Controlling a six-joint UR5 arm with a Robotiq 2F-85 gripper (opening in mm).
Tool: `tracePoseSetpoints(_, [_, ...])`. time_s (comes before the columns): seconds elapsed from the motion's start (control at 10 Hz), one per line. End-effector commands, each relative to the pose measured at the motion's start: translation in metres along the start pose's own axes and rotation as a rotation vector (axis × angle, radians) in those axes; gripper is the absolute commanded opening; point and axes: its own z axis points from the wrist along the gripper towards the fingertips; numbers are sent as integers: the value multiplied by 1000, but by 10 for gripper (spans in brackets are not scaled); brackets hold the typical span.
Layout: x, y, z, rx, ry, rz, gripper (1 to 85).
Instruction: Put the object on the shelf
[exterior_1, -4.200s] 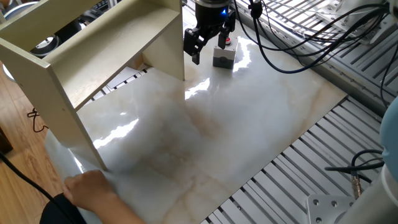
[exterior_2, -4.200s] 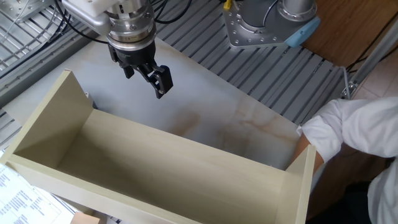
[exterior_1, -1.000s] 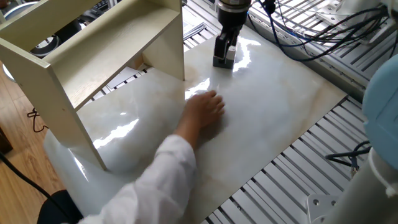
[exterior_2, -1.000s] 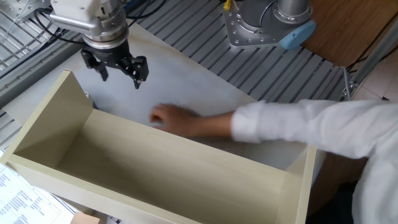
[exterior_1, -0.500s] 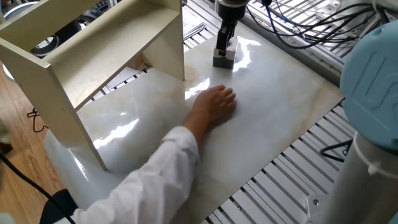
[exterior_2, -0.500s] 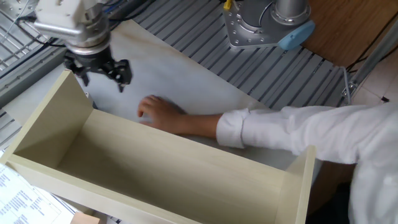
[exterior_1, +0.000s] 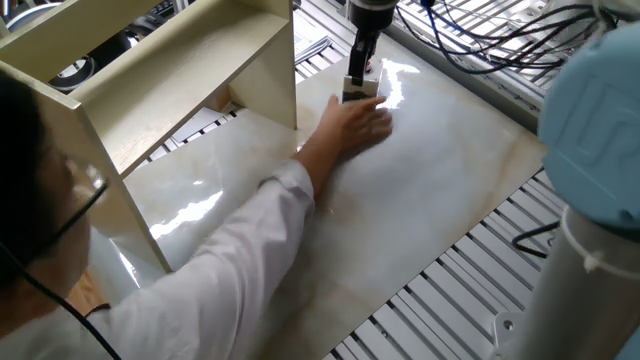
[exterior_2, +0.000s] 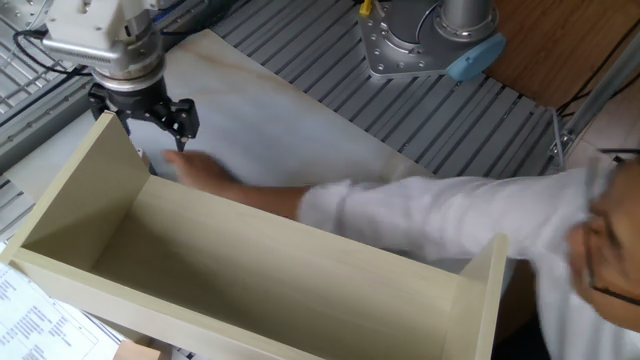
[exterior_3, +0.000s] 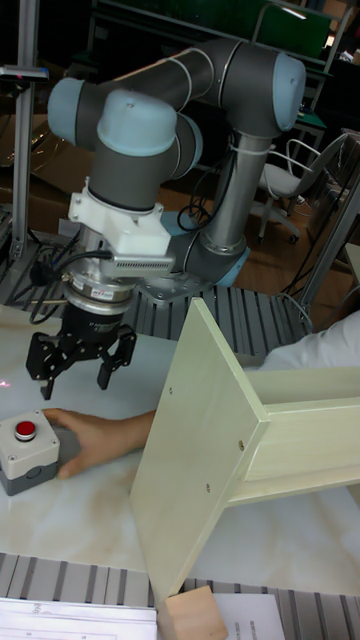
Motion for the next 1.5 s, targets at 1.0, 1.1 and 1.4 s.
tracePoseSetpoints(1.0, [31, -24, 14, 3, -73, -68, 843])
tracePoseSetpoints(1.1, [36, -24, 13, -5, -68, -52, 847])
tracePoseSetpoints(1.4, [39, -20, 14, -20, -56, 8, 843])
